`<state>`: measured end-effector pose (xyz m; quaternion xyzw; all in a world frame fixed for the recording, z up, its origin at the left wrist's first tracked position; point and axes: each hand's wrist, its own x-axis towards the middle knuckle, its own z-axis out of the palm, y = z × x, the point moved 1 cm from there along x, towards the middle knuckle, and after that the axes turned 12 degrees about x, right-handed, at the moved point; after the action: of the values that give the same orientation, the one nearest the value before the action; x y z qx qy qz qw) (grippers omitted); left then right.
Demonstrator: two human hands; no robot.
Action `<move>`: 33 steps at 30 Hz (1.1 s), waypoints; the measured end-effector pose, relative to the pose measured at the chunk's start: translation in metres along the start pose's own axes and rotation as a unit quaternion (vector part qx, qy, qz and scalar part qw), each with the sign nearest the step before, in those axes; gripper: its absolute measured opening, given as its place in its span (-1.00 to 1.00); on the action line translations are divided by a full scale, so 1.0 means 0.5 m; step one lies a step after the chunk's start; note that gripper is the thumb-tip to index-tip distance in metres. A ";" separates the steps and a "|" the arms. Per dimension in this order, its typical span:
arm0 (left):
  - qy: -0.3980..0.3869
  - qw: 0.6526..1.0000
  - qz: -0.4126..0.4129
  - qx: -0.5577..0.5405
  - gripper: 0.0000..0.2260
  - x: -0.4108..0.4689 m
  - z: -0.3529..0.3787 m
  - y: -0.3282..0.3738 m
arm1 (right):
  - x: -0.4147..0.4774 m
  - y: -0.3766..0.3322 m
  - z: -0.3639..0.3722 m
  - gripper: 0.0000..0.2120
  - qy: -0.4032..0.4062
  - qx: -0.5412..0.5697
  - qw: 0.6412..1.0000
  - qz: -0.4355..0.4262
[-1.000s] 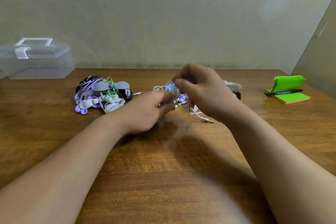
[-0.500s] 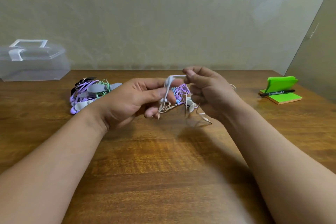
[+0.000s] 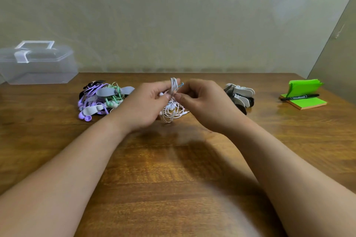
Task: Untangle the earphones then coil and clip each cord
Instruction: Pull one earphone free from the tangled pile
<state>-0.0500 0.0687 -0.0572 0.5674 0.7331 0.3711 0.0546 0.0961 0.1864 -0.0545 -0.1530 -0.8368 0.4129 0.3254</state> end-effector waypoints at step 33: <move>0.099 0.958 -0.048 -0.266 -0.73 0.014 0.008 -0.002 | -0.006 0.010 0.024 -0.76 -0.116 0.013 0.990 0.075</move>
<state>-0.0512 0.0768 -0.0581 0.4566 0.6359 0.6041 0.1490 0.0903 0.1810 -0.0652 -0.1622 -0.8497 0.4619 0.1960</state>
